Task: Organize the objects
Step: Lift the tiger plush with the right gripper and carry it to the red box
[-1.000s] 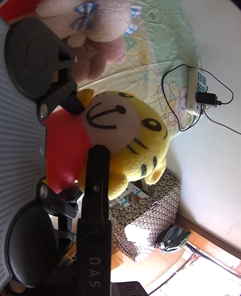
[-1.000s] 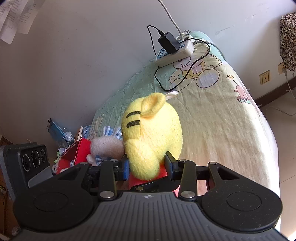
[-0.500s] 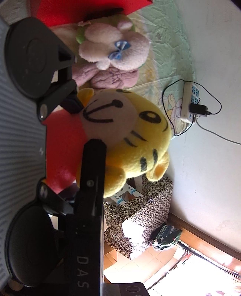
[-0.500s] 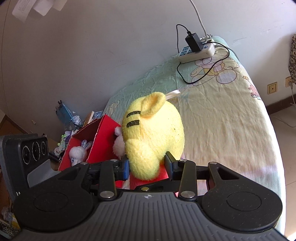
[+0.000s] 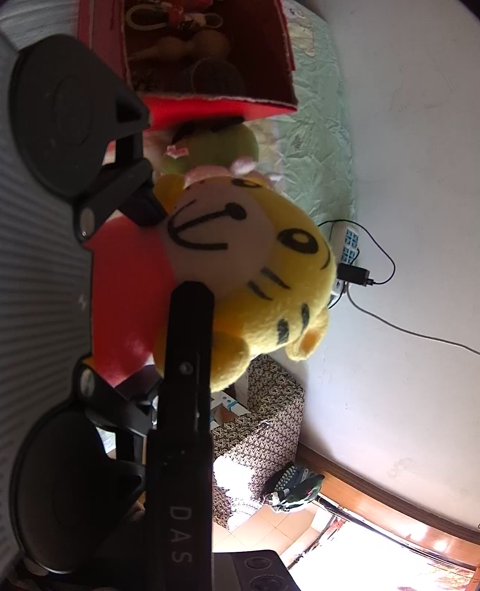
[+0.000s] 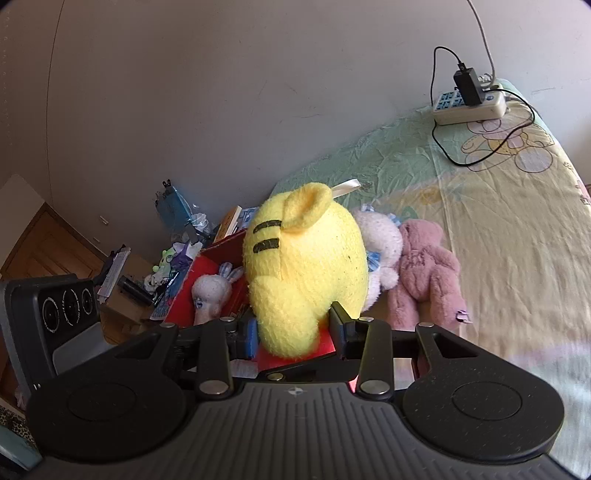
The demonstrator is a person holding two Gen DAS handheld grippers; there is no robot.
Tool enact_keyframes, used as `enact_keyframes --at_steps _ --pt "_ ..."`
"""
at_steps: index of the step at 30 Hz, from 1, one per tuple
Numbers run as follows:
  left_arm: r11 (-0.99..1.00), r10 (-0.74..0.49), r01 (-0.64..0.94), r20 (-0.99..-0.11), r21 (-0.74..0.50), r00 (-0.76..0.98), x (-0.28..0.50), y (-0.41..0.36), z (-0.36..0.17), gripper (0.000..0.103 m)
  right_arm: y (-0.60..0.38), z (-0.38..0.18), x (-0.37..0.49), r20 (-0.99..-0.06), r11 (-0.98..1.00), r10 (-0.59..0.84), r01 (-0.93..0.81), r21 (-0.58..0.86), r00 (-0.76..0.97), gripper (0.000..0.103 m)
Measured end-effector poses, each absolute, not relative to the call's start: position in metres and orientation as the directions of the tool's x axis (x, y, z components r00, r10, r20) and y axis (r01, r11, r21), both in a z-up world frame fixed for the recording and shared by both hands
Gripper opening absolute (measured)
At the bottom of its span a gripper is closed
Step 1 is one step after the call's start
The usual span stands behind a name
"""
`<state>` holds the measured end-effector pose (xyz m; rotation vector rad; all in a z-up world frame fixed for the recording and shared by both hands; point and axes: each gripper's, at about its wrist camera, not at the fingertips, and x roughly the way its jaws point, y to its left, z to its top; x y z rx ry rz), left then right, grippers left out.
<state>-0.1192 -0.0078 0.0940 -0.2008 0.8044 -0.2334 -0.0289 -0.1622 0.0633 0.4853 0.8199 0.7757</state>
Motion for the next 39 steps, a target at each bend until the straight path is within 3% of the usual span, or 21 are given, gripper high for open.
enact_keyframes --at_steps 24,28,39 --pt "0.956 -0.286 0.186 -0.587 -0.225 0.758 -0.120 0.162 0.140 0.078 0.004 0.105 -0.018 -0.371 0.675 0.717 -0.454 0.581 0.590 0.041" --pt "0.956 -0.287 0.181 -0.605 -0.232 0.743 -0.106 0.180 0.128 0.077 0.020 0.096 -0.005 -0.396 0.698 0.694 -0.426 0.576 0.601 0.041" --pt "0.933 -0.353 0.180 -0.692 -0.313 0.630 -0.078 0.198 0.070 0.077 0.053 0.063 0.009 -0.583 0.817 0.573 -0.353 0.455 0.575 0.041"
